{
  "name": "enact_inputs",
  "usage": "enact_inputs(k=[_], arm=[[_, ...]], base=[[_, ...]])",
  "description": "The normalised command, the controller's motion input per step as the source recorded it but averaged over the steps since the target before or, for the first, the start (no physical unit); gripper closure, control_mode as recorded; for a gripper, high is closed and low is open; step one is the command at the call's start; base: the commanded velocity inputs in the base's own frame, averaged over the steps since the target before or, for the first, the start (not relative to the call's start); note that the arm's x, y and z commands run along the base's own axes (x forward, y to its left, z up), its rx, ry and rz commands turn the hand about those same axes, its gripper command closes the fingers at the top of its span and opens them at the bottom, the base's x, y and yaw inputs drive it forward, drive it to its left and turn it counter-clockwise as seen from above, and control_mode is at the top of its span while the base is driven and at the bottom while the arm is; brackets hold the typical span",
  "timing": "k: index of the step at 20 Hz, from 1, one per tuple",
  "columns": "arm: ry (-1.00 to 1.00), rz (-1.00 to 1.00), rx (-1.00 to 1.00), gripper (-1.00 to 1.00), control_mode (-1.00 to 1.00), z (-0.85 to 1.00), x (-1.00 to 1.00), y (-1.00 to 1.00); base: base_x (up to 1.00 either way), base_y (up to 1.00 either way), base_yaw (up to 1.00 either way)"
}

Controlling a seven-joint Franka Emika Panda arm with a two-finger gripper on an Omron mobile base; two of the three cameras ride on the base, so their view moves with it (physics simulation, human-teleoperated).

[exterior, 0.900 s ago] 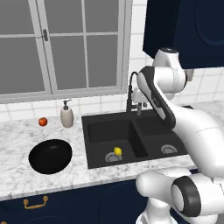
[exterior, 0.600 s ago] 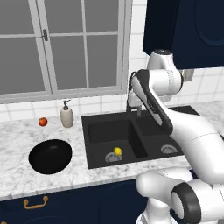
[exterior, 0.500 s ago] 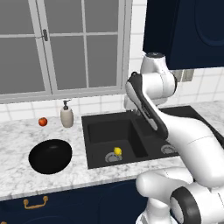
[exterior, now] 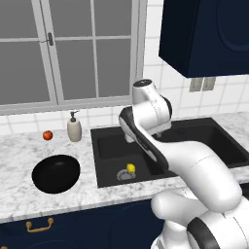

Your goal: Pick the lemon from the sink and place it in the bowl. Then pick the bowl and place it in the microwave. Then close the microwave door and press the start button.

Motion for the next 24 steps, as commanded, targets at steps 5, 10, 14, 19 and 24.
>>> enact_inputs(k=[5, 10, 14, 19, 24], arm=[[0.2, 0.0, -0.07, -1.0, -1.0, -0.65, 0.05, 0.0], [0.16, 0.0, -0.02, -1.0, -1.0, -0.52, 0.0, -0.01], [0.1, -0.03, 0.0, -1.0, -1.0, -0.38, 0.11, -0.03], [0.1, -0.07, 0.0, -1.0, -1.0, -0.12, 0.37, 0.0], [0.04, -0.04, 0.0, -1.0, -1.0, -0.13, 0.31, 0.0]], base=[[0.0, 0.0, 0.0], [0.0, 0.0, 0.0], [0.0, 0.0, 0.0], [0.0, 0.0, 0.0], [0.0, 0.0, 0.0]])
